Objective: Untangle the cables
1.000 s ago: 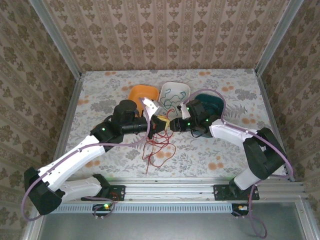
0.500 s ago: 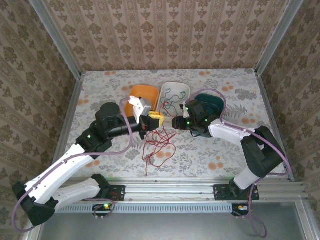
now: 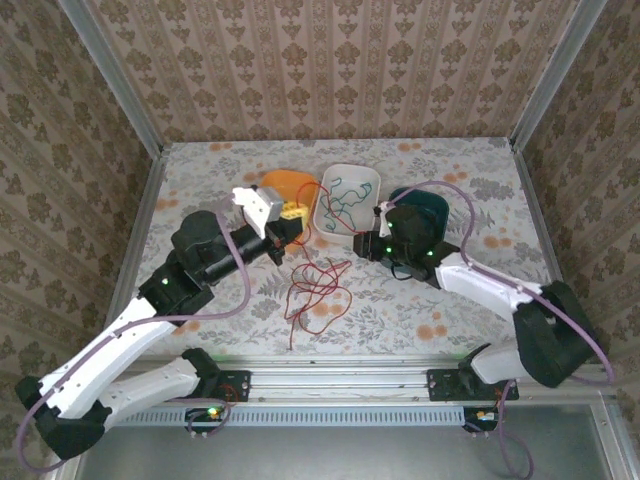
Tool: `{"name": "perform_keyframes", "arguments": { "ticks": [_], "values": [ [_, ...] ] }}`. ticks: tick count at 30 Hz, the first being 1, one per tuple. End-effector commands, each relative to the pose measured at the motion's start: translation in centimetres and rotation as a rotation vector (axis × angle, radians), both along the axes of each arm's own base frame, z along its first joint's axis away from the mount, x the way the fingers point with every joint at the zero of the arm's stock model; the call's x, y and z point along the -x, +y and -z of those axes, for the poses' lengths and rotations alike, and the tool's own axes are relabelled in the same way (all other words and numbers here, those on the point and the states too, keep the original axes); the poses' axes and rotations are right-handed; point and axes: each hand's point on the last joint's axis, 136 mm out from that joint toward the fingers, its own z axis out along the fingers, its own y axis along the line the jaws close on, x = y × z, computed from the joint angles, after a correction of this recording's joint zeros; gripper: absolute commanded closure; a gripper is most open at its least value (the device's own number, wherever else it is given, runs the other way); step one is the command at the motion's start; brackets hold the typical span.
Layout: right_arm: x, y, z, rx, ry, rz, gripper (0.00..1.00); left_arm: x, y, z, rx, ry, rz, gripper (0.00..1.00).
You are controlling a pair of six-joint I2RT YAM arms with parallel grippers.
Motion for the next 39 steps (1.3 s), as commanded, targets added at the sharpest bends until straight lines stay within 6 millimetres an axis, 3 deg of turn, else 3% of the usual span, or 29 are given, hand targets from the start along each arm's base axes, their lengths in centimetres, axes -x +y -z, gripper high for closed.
{"name": "perform_keyframes", "arguments": {
  "ticks": [1,7,14,17,20,25,28,35,39],
  "values": [
    [-0.3,-3.1,-1.7,0.051,-0.084,0.137,0.59,-1.2,2.3,-4.4,0.068,-0.170,-0.149,1.00],
    [0.9,-6.0,-2.1,0.071,-0.120,0.224,0.59,-1.7,0.5,-5.7,0.059,-0.210,-0.106,1.00],
    [2.0,-7.2,-2.3,0.068,-0.145,0.245,0.59,-2.8,-0.3,-6.8,0.003,-0.293,-0.188,1.00],
    [2.2,-7.7,-2.4,0.074,-0.153,0.250,0.59,-2.3,-1.5,-7.3,-0.076,-0.359,-0.184,1.00],
    [2.9,-5.2,-3.1,0.015,-0.162,0.093,0.61,-1.2,-3.3,-7.4,-0.132,-0.377,-0.105,1.00],
    [6.2,2.2,-3.3,-0.141,-0.049,-0.322,0.59,0.6,-5.5,-7.3,-0.112,-0.340,0.031,1.00],
    [7.1,4.8,-3.2,-0.160,-0.018,-0.427,0.58,1.6,-6.3,-7.5,-0.089,-0.336,0.083,1.00],
    [5.0,7.9,-2.9,-0.150,0.006,-0.444,0.56,3.6,-7.8,-6.9,-0.081,-0.322,0.183,1.00],
    [3.3,9.2,-0.6,-0.152,0.080,-0.422,0.55,4.7,-8.9,-6.6,-0.074,-0.314,0.235,1.00]
  ]
}}
